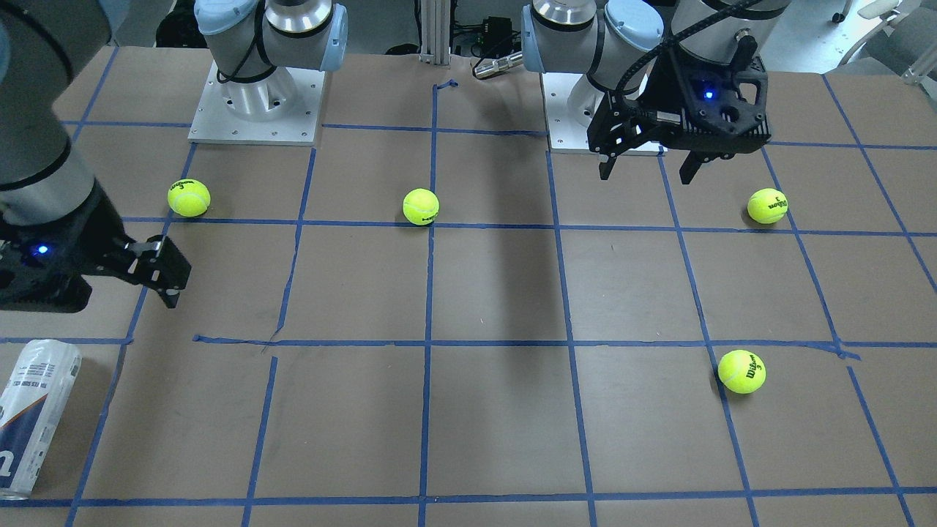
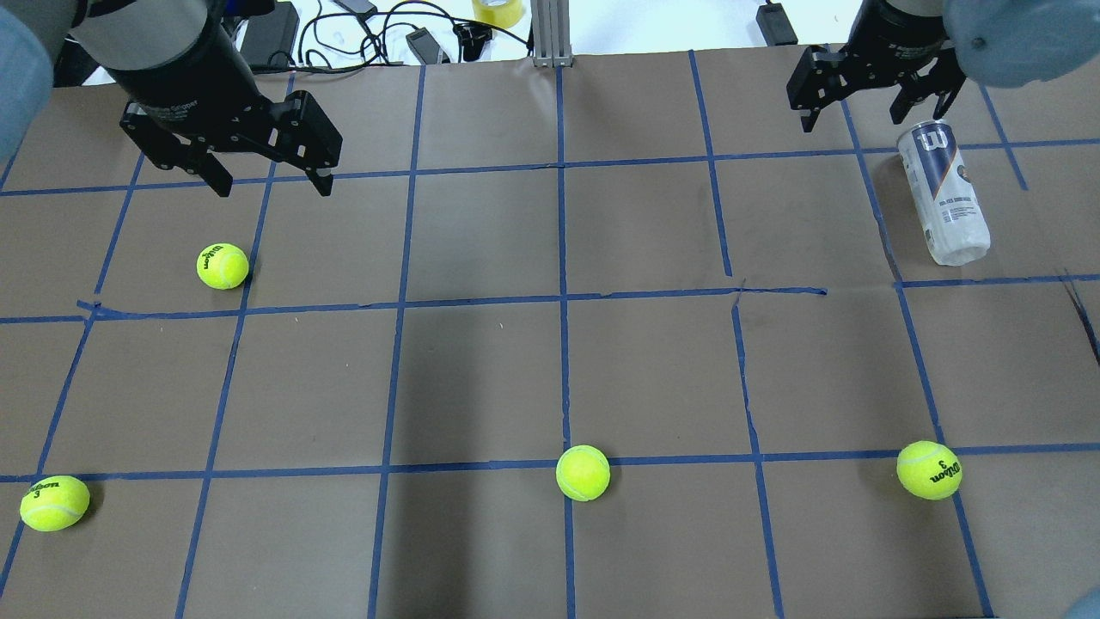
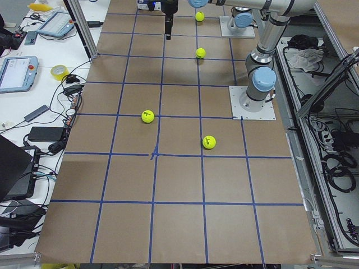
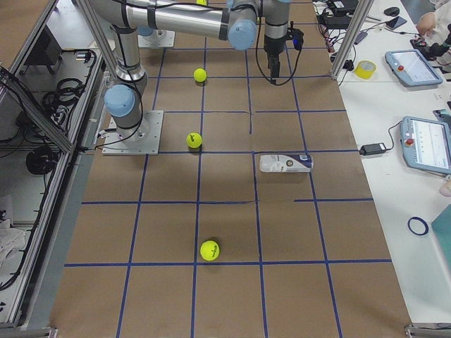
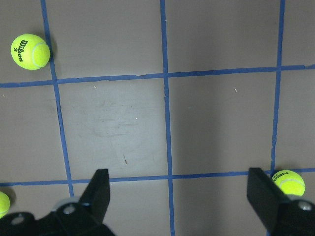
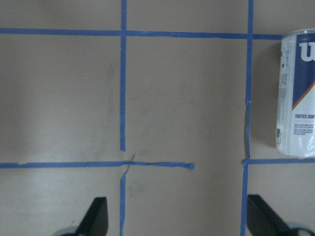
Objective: Lift up tennis ball bucket
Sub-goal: 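Move the right gripper toward the upright white Wilson tennis ball can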
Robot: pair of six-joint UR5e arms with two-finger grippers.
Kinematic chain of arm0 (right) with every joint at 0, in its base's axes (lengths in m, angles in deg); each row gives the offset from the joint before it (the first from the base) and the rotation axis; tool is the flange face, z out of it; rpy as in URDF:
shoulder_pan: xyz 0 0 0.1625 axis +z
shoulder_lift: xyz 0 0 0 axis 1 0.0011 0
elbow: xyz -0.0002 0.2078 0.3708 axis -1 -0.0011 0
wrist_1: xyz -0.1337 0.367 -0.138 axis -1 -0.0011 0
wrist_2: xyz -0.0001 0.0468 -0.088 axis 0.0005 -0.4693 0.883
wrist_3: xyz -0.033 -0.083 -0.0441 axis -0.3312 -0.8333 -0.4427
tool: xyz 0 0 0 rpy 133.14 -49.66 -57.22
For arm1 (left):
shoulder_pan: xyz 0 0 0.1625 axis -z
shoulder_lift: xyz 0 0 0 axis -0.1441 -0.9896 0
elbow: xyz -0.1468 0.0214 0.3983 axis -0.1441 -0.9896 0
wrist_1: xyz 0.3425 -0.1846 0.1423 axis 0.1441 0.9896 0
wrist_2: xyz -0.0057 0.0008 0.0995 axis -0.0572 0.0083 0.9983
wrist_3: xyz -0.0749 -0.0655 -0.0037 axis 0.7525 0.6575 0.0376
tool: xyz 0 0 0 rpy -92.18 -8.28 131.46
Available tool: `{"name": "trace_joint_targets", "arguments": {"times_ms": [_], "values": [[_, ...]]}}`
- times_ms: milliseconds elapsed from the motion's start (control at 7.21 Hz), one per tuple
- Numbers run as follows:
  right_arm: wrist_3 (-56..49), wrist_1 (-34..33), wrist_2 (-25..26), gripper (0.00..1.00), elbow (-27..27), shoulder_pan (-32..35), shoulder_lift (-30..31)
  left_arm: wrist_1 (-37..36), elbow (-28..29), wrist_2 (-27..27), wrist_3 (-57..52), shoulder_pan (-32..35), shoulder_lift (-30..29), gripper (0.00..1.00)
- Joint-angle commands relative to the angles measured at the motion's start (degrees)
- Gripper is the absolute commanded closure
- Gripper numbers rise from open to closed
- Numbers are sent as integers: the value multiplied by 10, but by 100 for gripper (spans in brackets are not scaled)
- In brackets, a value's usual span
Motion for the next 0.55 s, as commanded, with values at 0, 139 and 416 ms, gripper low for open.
{"name": "trace_joint_targets", "arguments": {"times_ms": [0, 139, 416], "values": [[-69, -82, 2, 0, -31, -59, -90, 0, 0, -1, -1, 1, 0, 0], [-101, -87, -2, 0, -53, -87, -118, 0, 0, -1, -1, 1, 0, 0], [-140, -111, -3, 0, -119, -113, -205, 0, -2, 0, -1, 0, 0, 0]]}}
